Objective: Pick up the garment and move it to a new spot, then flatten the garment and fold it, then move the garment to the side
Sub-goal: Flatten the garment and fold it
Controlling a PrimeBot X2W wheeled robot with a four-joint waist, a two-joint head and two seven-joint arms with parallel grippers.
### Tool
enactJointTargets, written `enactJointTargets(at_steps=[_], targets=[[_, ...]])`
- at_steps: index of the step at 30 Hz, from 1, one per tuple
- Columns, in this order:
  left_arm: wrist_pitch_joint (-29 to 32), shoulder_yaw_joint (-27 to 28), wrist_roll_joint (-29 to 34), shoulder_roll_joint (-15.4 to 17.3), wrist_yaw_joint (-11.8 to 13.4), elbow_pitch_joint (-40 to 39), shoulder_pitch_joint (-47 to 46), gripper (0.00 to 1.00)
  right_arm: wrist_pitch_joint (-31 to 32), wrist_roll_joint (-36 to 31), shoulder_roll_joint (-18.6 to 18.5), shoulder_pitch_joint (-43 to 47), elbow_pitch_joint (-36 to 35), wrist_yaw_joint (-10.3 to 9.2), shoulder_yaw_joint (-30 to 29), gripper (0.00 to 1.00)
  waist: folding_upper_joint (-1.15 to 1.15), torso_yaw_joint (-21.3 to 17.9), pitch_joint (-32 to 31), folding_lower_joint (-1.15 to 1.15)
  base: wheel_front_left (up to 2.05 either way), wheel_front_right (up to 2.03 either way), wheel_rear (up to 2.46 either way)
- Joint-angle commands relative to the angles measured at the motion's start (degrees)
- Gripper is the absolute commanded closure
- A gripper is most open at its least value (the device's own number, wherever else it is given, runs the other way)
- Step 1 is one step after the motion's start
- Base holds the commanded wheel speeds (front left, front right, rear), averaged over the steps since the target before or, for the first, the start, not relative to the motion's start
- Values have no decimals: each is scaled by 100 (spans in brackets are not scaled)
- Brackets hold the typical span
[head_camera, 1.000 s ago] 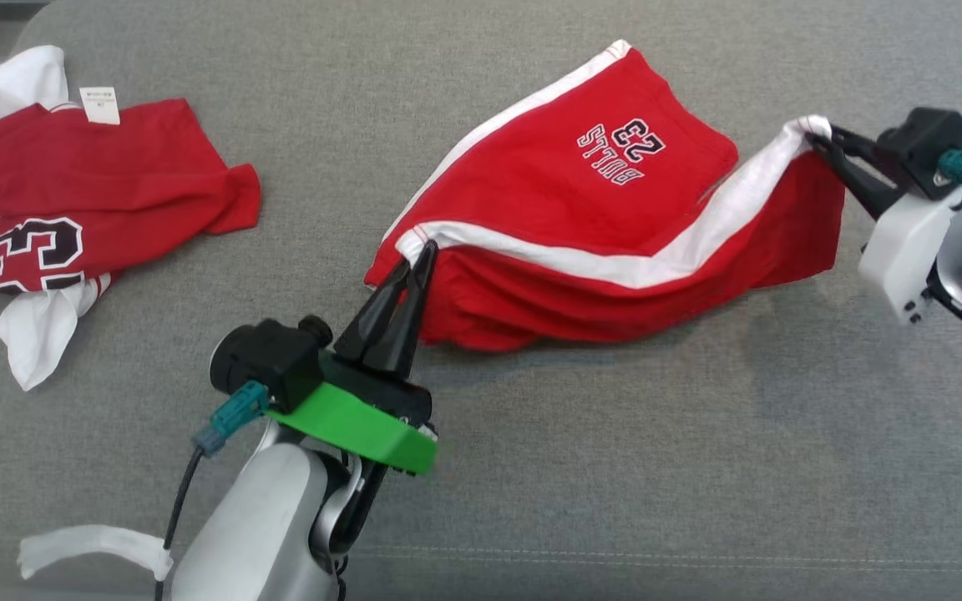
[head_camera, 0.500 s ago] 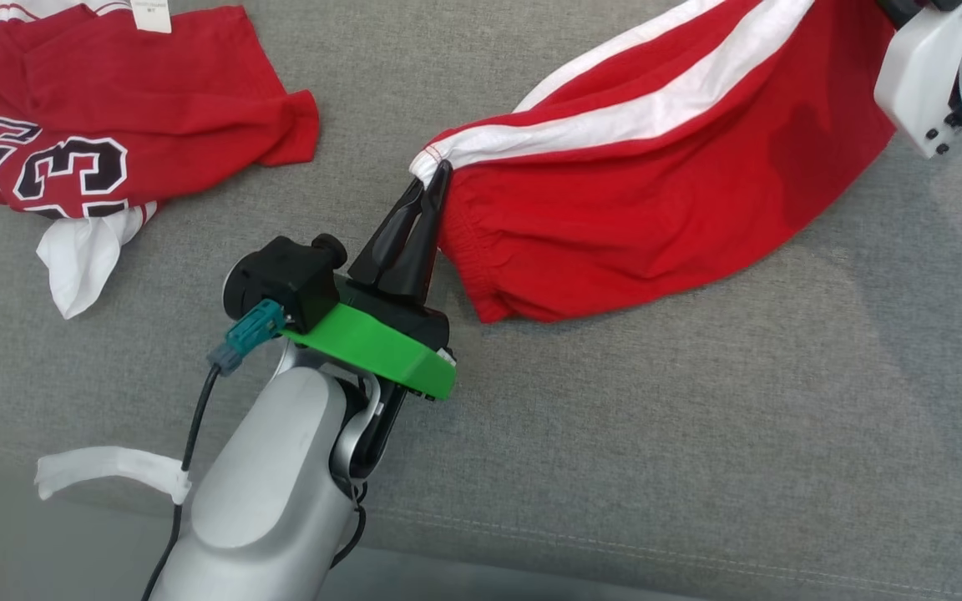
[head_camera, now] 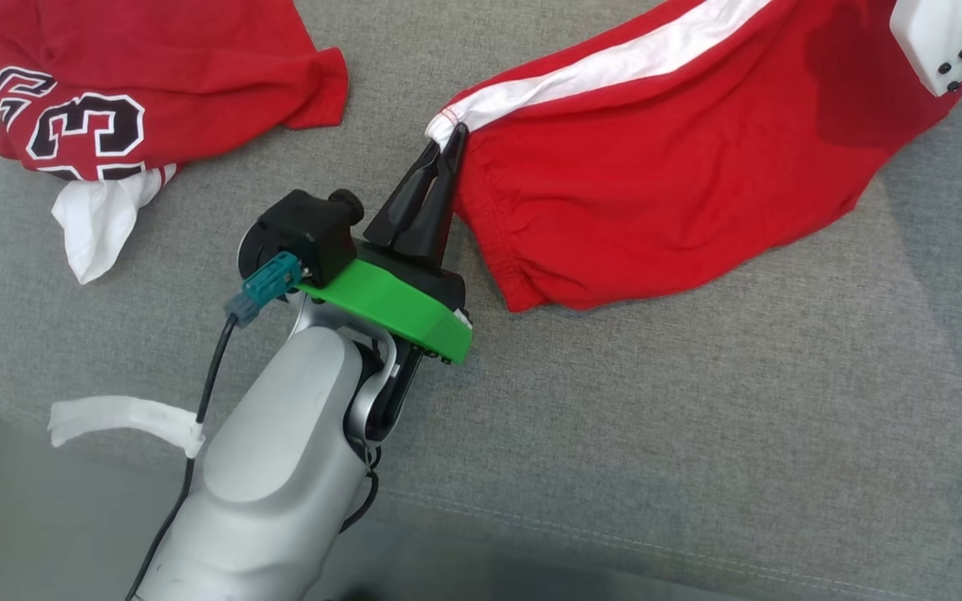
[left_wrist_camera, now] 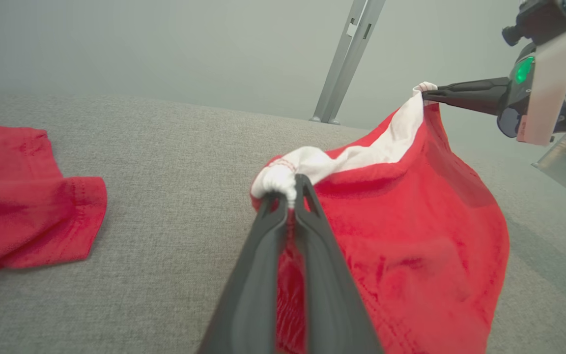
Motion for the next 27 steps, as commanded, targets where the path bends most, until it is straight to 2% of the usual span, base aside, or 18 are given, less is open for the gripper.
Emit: enactJointTargets(at_steps=[1,2,3,4,5,11,21,24,27], targets=[[-20,-29,-17,-4,50,14,-113,100,-78,59,33,-70,89,-10,14,100,0,33,57,0,0,0,0],[-20,-40,-86,-3,82,27,-114,85,-130,89,63,-87,147,-10,22,100,0,35,70,0,0,0,0],[-20,-66,-113,-3,117,53,-119,27,-194,84,88,-118,204,-10,29,95,0,35,81,0,0,0,0],[-20,-81,-158,-3,149,78,-133,0,-254,121,123,-130,253,-10,30,54,0,34,86,0,0,0,0],[-20,-71,-198,-2,198,78,-154,0,-300,149,152,-139,321,-10,10,0,0,32,92,0,0,0,0],[-20,29,-246,2,322,137,-185,0,-663,255,345,-114,678,-10,-117,0,0,-9,15,0,0,0,0],[-14,67,-104,38,188,505,263,0,-1018,635,503,468,992,-10,-298,0,0,-176,-500,0,0,0,0],[-14,155,-36,96,188,414,388,0,-1078,759,503,637,1023,-10,-368,0,0,-204,-616,0,0,0,0],[-14,494,51,93,334,68,683,0,-1234,1102,620,972,1159,-9,-726,0,0,-240,-795,0,0,0,0]])
